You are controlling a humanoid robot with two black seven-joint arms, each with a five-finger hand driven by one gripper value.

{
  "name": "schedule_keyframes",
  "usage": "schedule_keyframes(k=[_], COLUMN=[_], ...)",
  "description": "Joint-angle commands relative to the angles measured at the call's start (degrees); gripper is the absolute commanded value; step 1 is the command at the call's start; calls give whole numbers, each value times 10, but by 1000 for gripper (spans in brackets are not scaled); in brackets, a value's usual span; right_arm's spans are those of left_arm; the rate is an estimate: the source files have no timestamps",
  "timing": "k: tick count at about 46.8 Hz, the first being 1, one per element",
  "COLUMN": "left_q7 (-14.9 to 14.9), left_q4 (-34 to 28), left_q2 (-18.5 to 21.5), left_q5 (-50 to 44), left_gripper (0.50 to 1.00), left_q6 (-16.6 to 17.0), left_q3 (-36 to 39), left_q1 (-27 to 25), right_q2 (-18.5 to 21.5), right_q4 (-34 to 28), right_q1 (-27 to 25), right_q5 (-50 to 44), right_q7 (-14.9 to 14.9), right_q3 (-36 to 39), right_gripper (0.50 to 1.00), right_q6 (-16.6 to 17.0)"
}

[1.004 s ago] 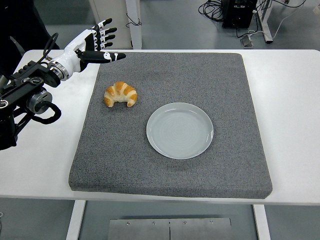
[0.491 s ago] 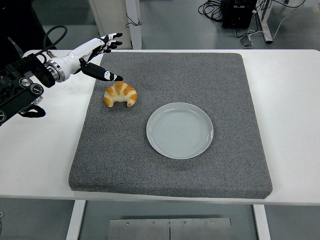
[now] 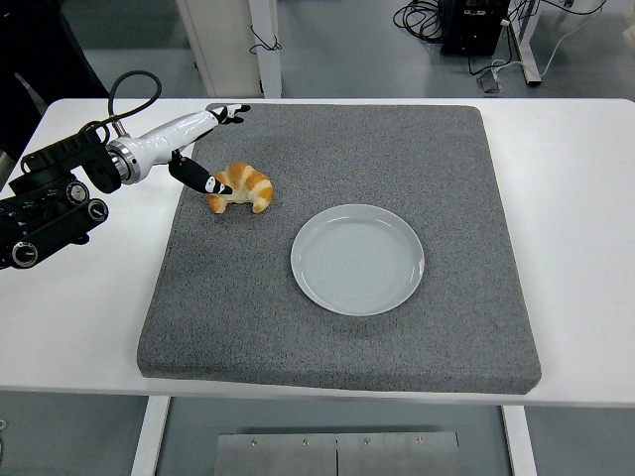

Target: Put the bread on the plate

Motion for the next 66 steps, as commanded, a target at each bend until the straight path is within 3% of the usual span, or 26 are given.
schedule_keyframes(k=[1,19,31,41,51,66], left_q7=[1,-2,0,0,-2,-4], left_q4=[1,1,15,40,53,74], left_q2=[-8,-9,-19,-38,-59,-77], left_q5=[0,3,10,10,9,0], left_gripper=[968,968,966,965,936,904], left_q6=[9,10,39,41,67,66], left_q3=[13,31,47,48,89,91], left_q1=[-3,-5,-4,1,-1,-2], right_q2=[0,0,0,0,0,0], right_q4=[0,0,0,0,0,0], right_q1=[0,0,0,0,0,0], right_q5=[0,0,0,0,0,0], right_q7=[0,0,0,0,0,0], right_q3=[0,0,0,0,0,0], right_gripper=[1000,1000,1000,1000,1000,1000], right_q6=[0,0,0,0,0,0])
